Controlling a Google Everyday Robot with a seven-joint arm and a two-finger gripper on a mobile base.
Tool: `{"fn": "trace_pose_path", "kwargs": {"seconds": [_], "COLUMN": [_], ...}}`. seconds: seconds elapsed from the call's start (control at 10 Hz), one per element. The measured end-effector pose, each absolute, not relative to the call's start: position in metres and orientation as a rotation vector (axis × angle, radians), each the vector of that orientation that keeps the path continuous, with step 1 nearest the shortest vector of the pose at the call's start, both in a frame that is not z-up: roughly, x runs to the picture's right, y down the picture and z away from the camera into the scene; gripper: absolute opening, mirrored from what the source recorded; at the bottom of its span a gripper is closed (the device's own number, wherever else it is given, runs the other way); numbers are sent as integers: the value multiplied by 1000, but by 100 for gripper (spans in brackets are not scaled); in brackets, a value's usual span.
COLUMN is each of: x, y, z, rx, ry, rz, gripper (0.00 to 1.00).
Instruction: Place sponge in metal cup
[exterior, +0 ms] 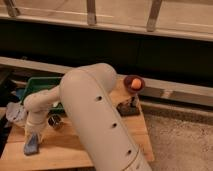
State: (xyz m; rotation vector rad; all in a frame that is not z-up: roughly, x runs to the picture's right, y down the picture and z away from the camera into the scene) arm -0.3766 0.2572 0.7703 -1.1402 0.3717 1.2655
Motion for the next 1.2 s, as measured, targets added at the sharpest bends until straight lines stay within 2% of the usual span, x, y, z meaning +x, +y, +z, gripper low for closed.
{"fn": "trace_pose_path", "kwargs": {"seconds": [0.3, 0.8, 1.2], "x": [-377, -369, -311], "y": [242, 185, 130], "z": [754, 706, 705], "rx": [-1109, -1033, -1007], "ry": [318, 211, 173], "rz": [1264, 1268, 1364], "gripper": [13, 13, 13]}}
